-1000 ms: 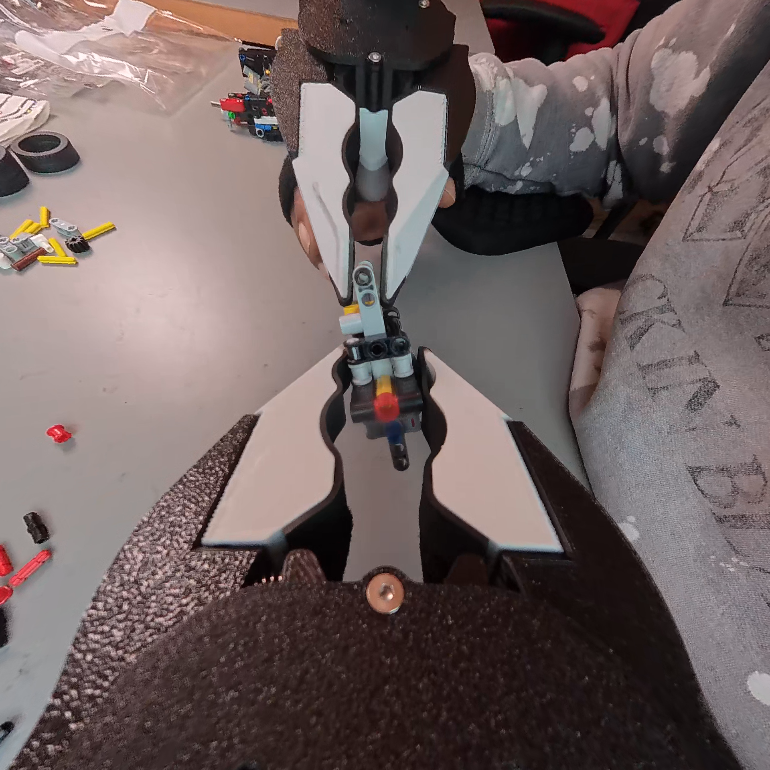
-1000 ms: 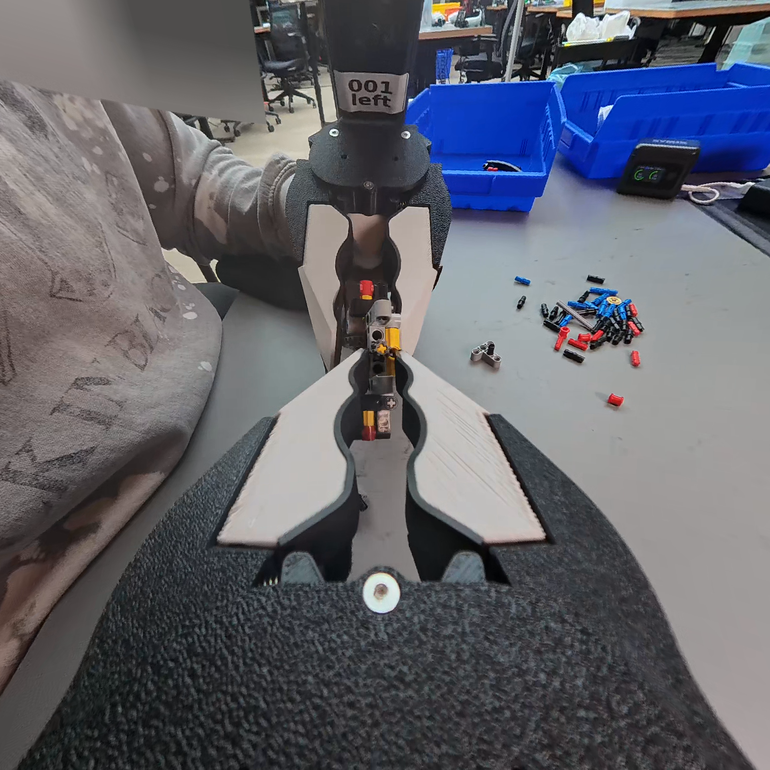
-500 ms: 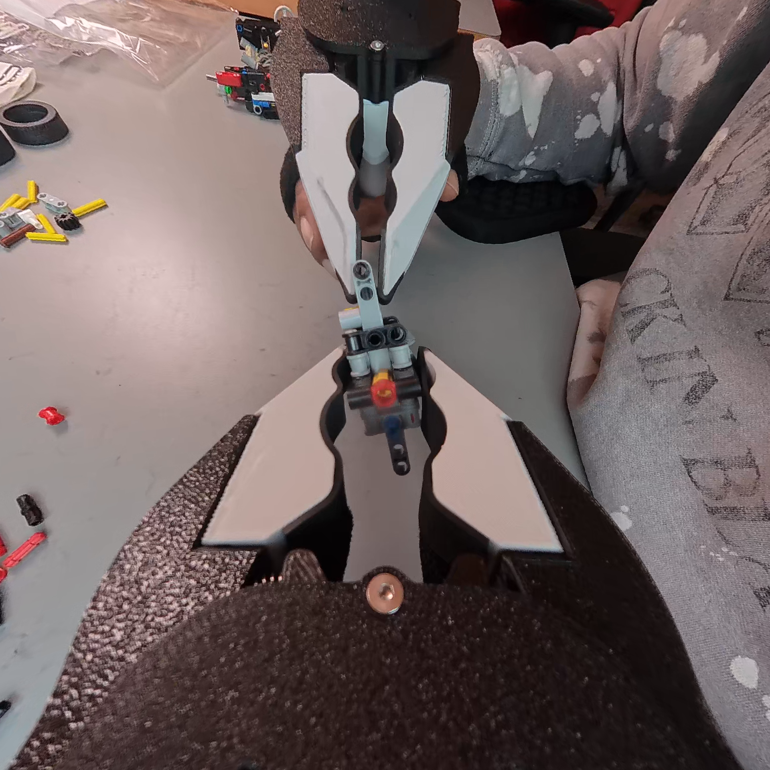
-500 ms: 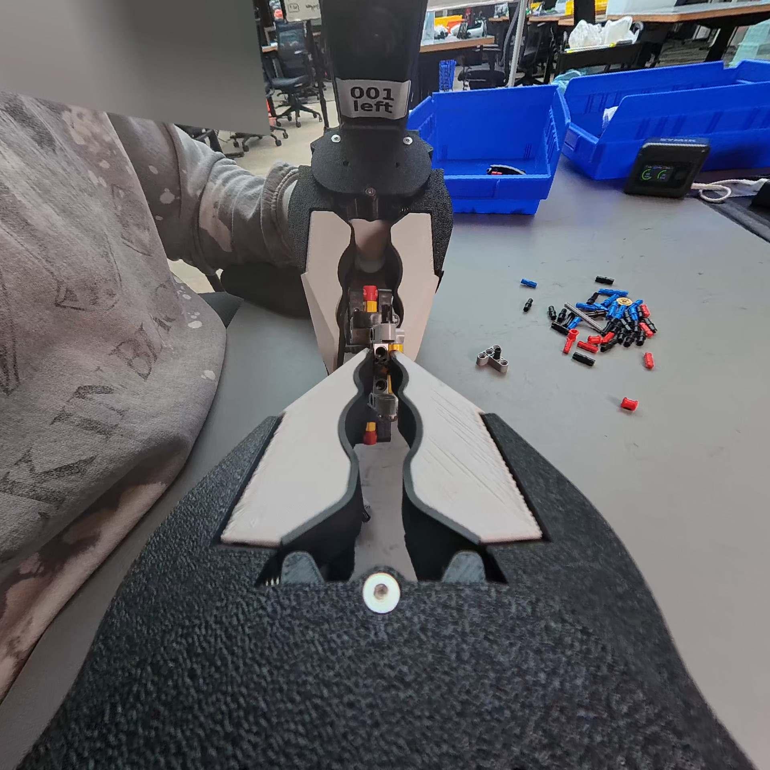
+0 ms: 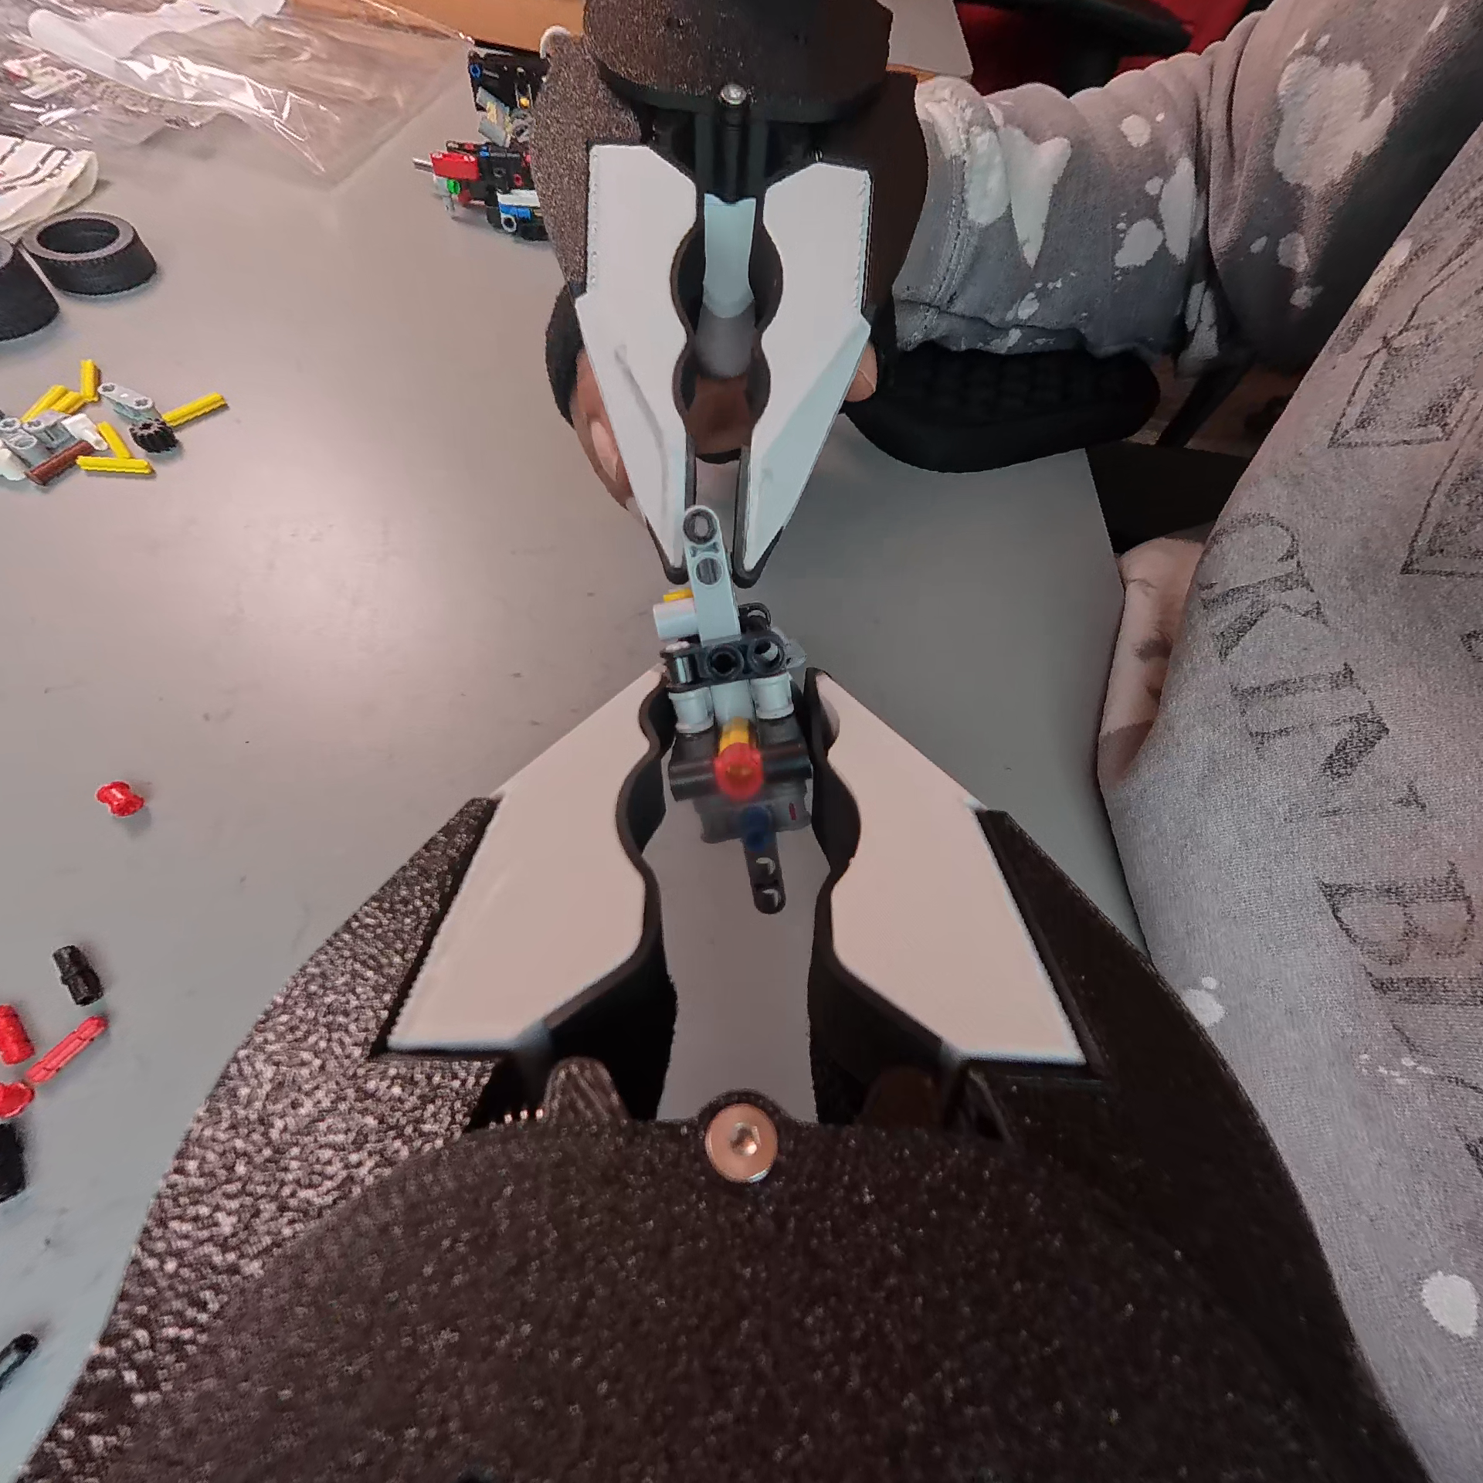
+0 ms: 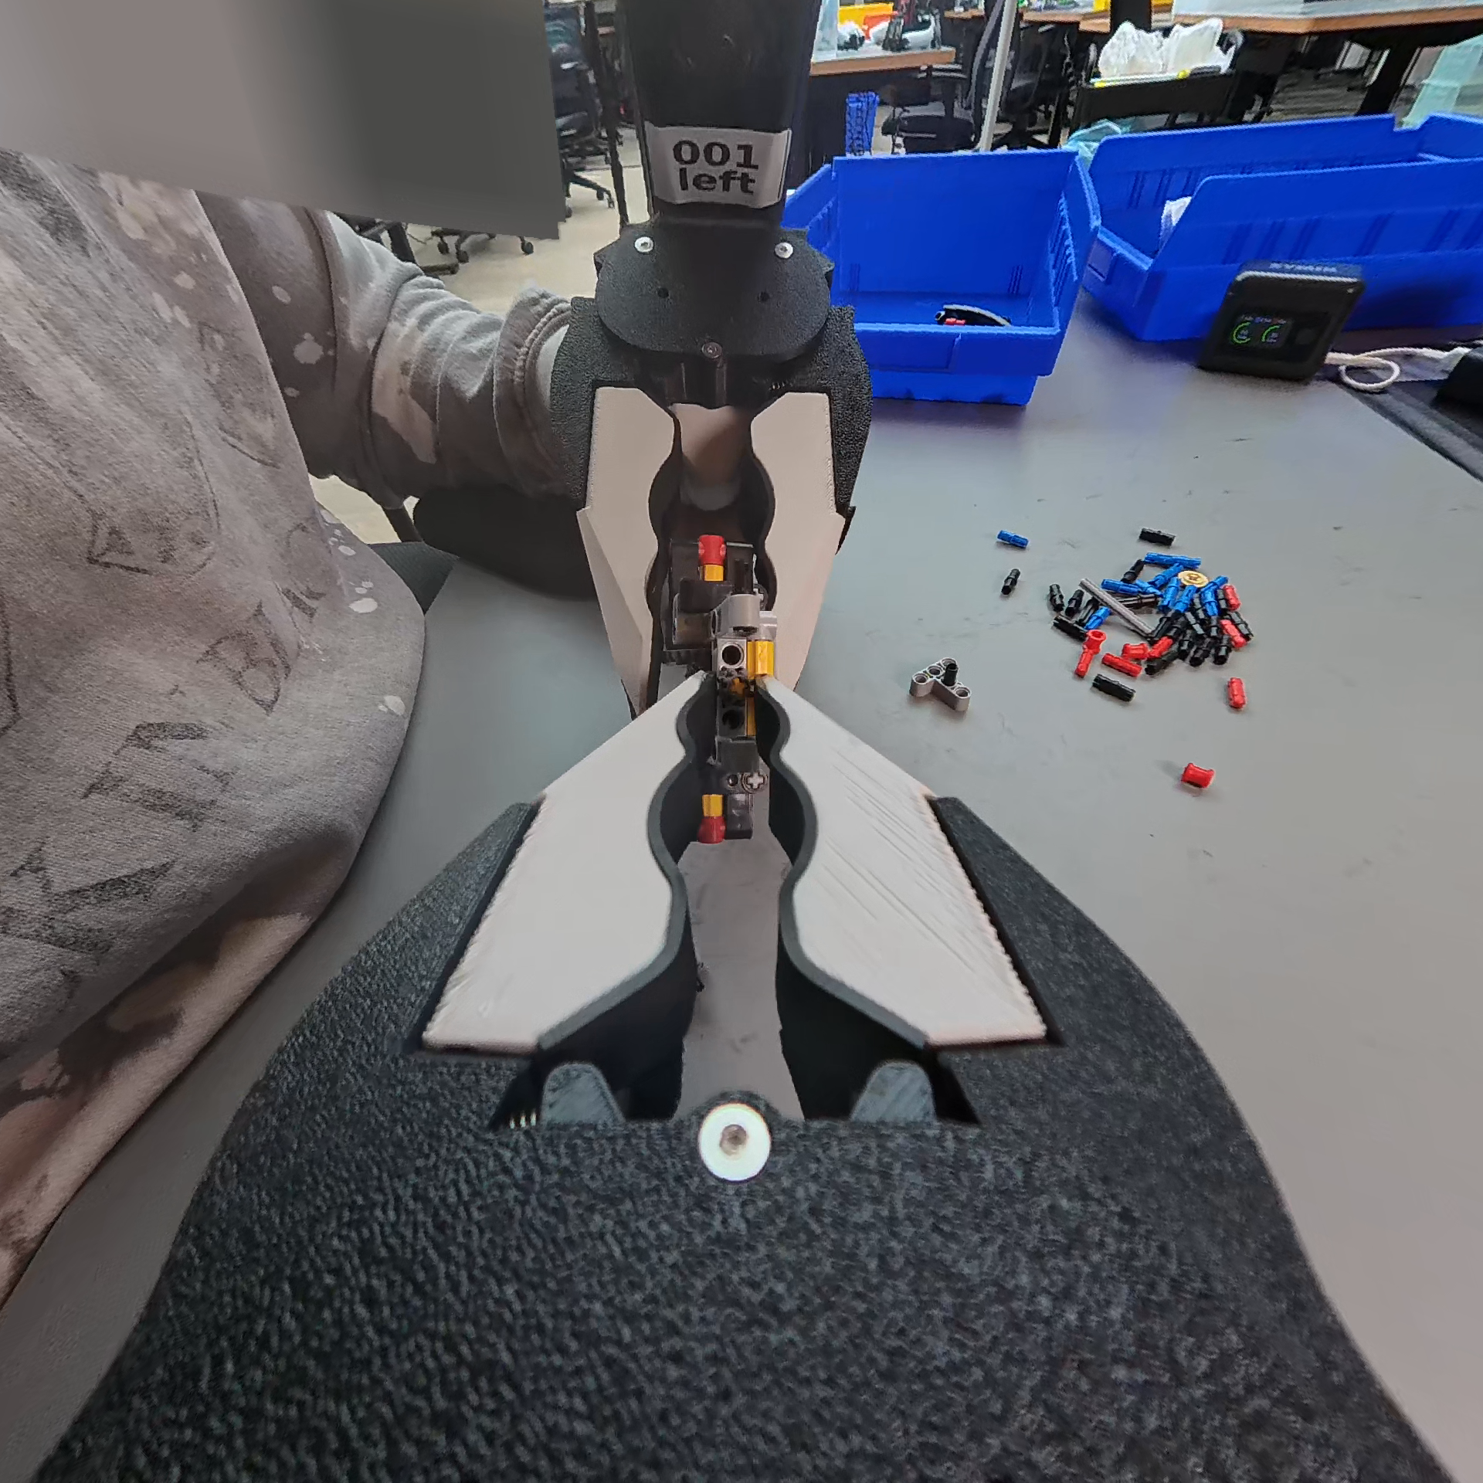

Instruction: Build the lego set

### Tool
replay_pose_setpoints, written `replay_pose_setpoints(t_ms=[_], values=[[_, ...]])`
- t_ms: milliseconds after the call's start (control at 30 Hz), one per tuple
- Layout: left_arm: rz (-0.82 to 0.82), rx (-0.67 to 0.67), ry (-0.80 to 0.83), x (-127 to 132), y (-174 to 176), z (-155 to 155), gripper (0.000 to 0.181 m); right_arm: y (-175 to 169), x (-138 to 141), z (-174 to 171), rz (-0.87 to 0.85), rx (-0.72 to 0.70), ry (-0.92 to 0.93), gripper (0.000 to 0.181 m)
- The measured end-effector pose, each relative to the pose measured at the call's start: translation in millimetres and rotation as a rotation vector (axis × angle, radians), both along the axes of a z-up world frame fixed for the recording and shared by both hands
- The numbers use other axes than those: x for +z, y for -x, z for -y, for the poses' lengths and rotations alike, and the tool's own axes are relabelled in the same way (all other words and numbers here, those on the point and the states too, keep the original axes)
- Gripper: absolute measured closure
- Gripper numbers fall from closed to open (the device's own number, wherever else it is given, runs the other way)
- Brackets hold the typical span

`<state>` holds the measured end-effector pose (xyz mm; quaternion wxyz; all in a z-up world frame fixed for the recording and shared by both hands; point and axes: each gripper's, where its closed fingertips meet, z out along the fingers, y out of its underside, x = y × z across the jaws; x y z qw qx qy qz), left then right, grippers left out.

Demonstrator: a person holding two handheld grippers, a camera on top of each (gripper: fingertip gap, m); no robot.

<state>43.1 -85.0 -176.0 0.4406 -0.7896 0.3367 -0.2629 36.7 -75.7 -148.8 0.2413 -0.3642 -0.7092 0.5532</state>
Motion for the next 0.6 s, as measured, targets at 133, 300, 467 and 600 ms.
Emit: replay_pose_setpoints(t_ms=[133, 300, 467, 600], values=[[0.089, 0.014, 0.016, 7.3, -3.5, -1.8, 0.136, 3.1, 0.5, 1.3, -0.017, -0.01, -0.013, 0.174], [0.089, 0.033, 0.021, 4.4, -3.0, -6.0, 0.159, 5.9, -3.5, 10.2, -0.015, 0.006, -0.033, 0.175], [0.017, 0.028, 0.013, 0.7, 1.3, -5.7, 0.161, 4.5, 20.1, 5.0, -0.054, 0.007, 0.131, 0.175], [0.022, 0.035, -0.011, 1.9, 7.4, -0.2, 0.161, -5.2, 70.4, -53.7, -0.205, -0.179, 0.104, 0.175]])
